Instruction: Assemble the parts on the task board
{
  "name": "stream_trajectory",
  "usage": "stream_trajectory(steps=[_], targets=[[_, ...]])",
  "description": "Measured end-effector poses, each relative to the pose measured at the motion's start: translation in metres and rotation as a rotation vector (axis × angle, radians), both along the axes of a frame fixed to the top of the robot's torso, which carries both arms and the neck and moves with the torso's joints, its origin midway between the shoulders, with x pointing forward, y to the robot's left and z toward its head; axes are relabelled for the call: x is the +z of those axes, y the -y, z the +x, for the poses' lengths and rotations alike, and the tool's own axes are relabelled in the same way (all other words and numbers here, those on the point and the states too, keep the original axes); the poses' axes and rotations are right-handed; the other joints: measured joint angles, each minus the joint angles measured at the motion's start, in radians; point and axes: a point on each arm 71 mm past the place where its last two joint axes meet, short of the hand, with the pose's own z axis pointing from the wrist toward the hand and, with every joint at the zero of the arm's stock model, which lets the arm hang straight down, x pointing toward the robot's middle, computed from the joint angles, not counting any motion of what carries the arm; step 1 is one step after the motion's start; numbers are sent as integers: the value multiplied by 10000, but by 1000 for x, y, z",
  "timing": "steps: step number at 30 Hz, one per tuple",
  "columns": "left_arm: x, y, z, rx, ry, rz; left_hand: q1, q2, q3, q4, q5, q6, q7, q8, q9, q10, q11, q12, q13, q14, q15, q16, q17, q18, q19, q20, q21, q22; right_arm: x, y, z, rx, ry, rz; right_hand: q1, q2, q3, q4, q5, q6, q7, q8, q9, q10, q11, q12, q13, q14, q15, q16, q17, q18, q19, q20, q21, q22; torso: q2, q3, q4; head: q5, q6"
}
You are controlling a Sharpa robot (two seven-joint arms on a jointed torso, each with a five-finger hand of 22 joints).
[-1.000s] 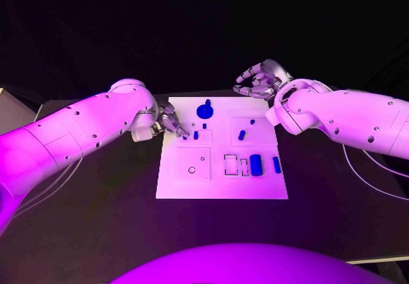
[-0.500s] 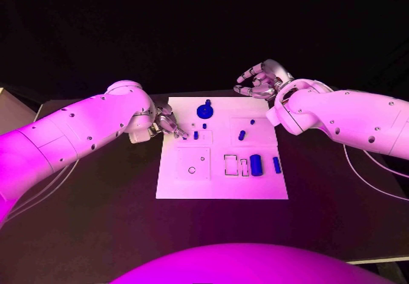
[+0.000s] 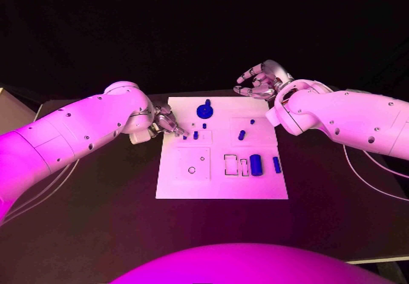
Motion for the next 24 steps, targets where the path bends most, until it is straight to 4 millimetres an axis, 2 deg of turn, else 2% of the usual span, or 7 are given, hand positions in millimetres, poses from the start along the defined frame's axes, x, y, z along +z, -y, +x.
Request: stream_trajectory(steps=[6,11,14,19,21,23,24], targets=[[3,-5,1,289,63,-554,41,41,-360,3,-193,-209,63,0,61,-273,94,-122,-257,0,73,-137,0,-1,-136,65,-123,-204,0,1,0,-10,0,-2,0,0,0,0,0,0,0,0,0,0,0,0,0,0,0,0,0,1,0,0,0,-1,0,11,2,-11,0],[8,-6,2,419,91,-1069,265,265,-1041,15,-1186,-526,186,-6,80,-645,179,-179,-478,16,163,-286,0,-2,-272,155,-304,-370,0,1,0,-18,-1,-3,0,0,0,0,0,0,0,0,0,0,0,0,-1,0,0,0,0,0,0,0,0,7,1,12,2,-11,13],[12,-7,2,493,150,-1443,340,340,-1423,20,-1307,-755,251,-7,50,-916,269,-231,-689,17,234,-393,0,-1,-449,207,-450,-538,0,1,0,-19,-2,-3,0,0,0,0,0,0,0,0,0,0,0,0,-1,0,0,0,0,1,0,0,0,7,1,10,2,-6,25],[19,-9,3,592,436,-2132,911,802,-1954,11,-1307,-1546,514,-149,-153,-2418,532,-908,-1933,-242,546,-1129,-37,396,-1614,397,-1511,-1866,0,2,-1,-31,-3,-4,0,0,0,0,-1,0,0,0,0,0,0,0,-2,0,0,0,0,0,0,0,0,7,1,8,4,1,57],[23,-9,3,568,721,-2577,1231,972,-1984,2,-1307,-1826,637,-227,-315,-2831,654,-949,-2104,-581,661,-1421,-331,525,-2123,516,-2003,-2430,0,2,-1,-39,-3,-5,0,0,-1,0,0,0,0,0,0,0,0,0,-2,0,0,0,0,0,0,0,0,7,1,6,4,1,76],[26,-6,3,479,1043,-3037,2350,1194,-1269,-146,-1307,-2095,880,-595,-849,-3734,893,-1367,-2420,-2254,884,-2797,-2245,1015,-4057,718,-3848,-4465,0,3,-1,-50,-2,-7,0,0,2,-2,-1,0,0,0,0,0,0,0,-2,0,0,0,0,1,0,0,0,6,0,0,5,-1,106],[28,-4,2,372,1287,-3355,2761,1141,-770,-158,-1307,-2123,952,-769,-1168,-4056,971,-1592,-2635,-3069,991,-3412,-3101,1017,-4453,810,-4311,-4838,0,3,-1,-59,-1,-9,0,0,18,-19,-1,0,0,0,0,0,0,0,-2,0,0,0,0,1,0,0,0,6,-1,1,7,-3,117]])
